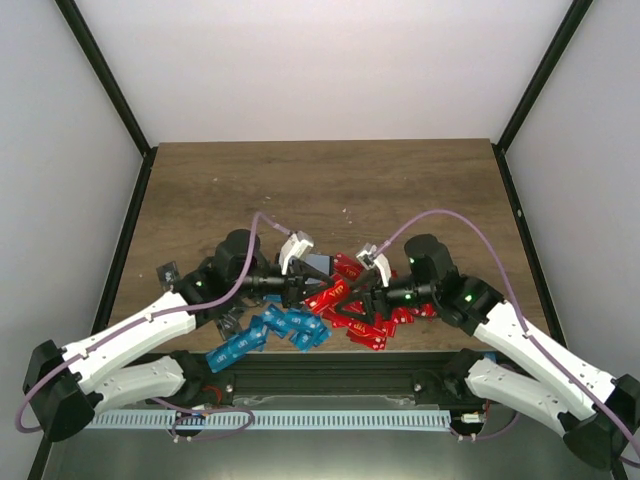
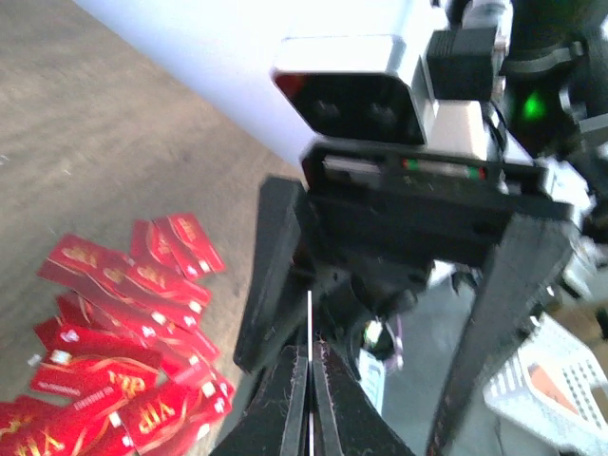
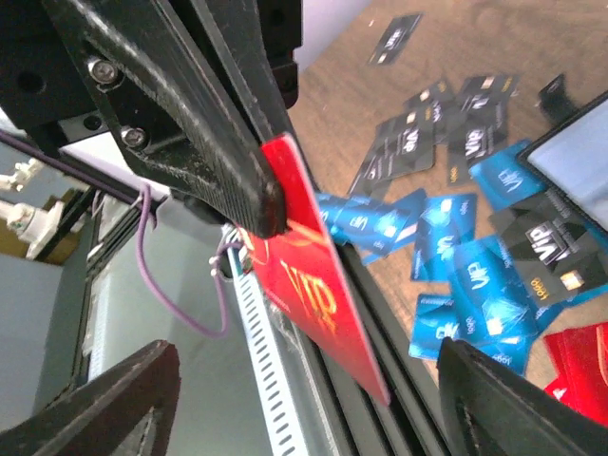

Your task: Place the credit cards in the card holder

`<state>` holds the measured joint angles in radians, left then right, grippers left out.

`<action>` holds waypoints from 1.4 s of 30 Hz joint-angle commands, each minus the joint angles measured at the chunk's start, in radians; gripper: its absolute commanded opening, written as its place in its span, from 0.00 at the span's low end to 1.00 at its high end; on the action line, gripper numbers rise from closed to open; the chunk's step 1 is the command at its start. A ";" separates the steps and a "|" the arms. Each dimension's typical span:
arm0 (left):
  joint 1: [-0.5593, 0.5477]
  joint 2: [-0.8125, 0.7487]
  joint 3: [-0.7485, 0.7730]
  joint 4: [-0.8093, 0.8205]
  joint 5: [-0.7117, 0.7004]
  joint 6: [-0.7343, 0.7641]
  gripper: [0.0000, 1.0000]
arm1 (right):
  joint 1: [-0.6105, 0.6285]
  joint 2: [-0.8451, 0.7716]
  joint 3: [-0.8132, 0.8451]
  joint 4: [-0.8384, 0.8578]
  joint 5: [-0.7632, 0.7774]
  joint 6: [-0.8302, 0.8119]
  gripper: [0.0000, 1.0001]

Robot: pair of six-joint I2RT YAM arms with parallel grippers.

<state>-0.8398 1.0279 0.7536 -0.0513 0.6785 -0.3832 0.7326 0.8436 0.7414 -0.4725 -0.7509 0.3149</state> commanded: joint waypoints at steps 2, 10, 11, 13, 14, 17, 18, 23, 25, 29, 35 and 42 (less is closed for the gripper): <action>-0.001 -0.047 -0.015 0.185 -0.216 -0.176 0.04 | 0.000 -0.054 -0.078 0.303 0.117 0.229 0.79; 0.000 -0.082 -0.098 0.404 -0.373 -0.367 0.04 | 0.001 -0.036 -0.320 0.896 0.139 0.573 0.60; 0.000 -0.081 -0.101 0.411 -0.384 -0.377 0.04 | 0.001 -0.024 -0.322 0.927 0.139 0.583 0.57; 0.002 -0.076 -0.107 0.434 -0.391 -0.394 0.04 | 0.002 -0.006 -0.329 0.989 0.134 0.597 0.53; 0.002 -0.074 -0.108 0.437 -0.395 -0.397 0.04 | 0.002 0.002 -0.330 1.017 0.130 0.603 0.52; 0.001 -0.071 -0.115 0.453 -0.404 -0.407 0.04 | 0.003 0.025 -0.329 1.093 0.120 0.622 0.48; 0.002 -0.071 -0.117 0.459 -0.410 -0.412 0.04 | 0.002 0.031 -0.330 1.120 0.116 0.628 0.47; 0.001 -0.077 -0.133 0.487 -0.417 -0.427 0.04 | 0.002 0.058 -0.309 1.184 0.113 0.642 0.44; 0.001 -0.080 -0.137 0.491 -0.415 -0.431 0.04 | 0.002 0.066 -0.297 1.196 0.116 0.642 0.41; 0.001 -0.078 -0.139 0.502 -0.408 -0.433 0.04 | 0.002 0.091 -0.256 1.200 0.115 0.634 0.30; 0.001 -0.079 -0.148 0.501 -0.409 -0.430 0.04 | 0.002 0.130 -0.223 1.180 0.125 0.619 0.01; 0.002 -0.101 -0.170 0.420 -0.468 -0.384 0.29 | 0.001 0.131 -0.168 0.961 0.194 0.543 0.01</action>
<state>-0.8337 0.9459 0.6029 0.4236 0.2390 -0.8055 0.7319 0.9771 0.4973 0.6182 -0.6224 0.9298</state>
